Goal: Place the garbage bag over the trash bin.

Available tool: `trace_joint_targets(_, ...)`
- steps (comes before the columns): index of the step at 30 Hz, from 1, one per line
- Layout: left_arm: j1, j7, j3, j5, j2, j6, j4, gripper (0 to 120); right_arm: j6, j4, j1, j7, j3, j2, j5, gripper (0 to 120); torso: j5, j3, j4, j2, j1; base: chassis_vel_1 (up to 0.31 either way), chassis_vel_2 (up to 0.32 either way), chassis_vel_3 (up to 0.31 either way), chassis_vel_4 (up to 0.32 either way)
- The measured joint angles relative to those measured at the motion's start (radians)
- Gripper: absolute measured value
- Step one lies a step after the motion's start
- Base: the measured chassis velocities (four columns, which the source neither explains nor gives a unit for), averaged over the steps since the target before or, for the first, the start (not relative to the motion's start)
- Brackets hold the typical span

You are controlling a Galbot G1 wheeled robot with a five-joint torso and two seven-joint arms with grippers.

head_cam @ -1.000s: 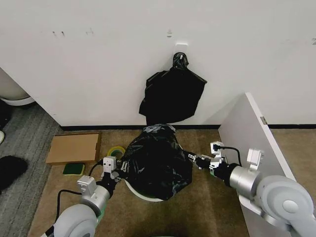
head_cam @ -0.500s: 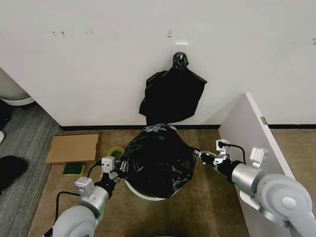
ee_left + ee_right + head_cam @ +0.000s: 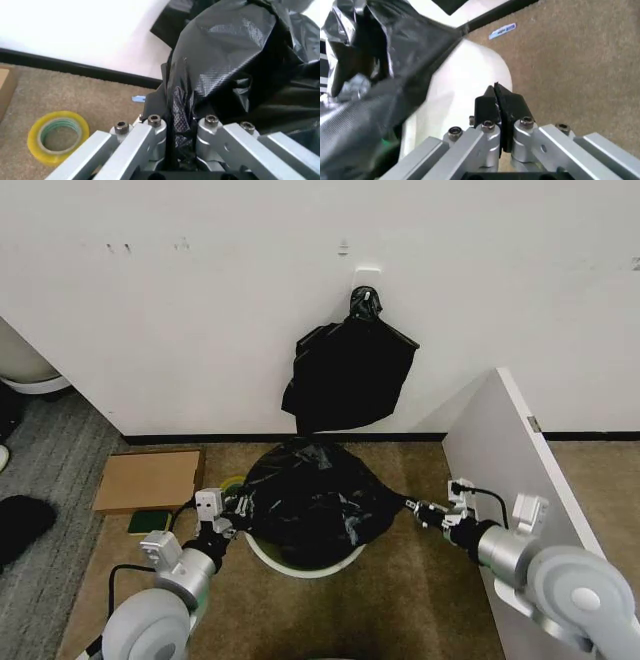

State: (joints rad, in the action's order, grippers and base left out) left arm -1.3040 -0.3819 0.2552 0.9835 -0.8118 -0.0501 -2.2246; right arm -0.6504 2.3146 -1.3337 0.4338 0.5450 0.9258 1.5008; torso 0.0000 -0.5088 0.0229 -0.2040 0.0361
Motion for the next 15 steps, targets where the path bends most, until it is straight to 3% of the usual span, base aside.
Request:
trace_joint_targets(8,0.008,-0.012,-0.002,-0.002,-0.007,-0.006,-0.003,5,0.009,0.025,-0.031,-0.012,0.004,0.030,-0.059,0,0.0000,0.000,0.0001,0.000,0.000,0.000,0.000,0.000,0.000)
trace_joint_targets(15,-0.004,0.007,-0.025,-0.202,-0.018,0.023,0.016,4,0.010,0.116,-0.076,-0.054,0.091,0.010,-0.168,19,0.0000,0.000,0.0001,0.000,0.000,0.000,0.000,0.000,0.000)
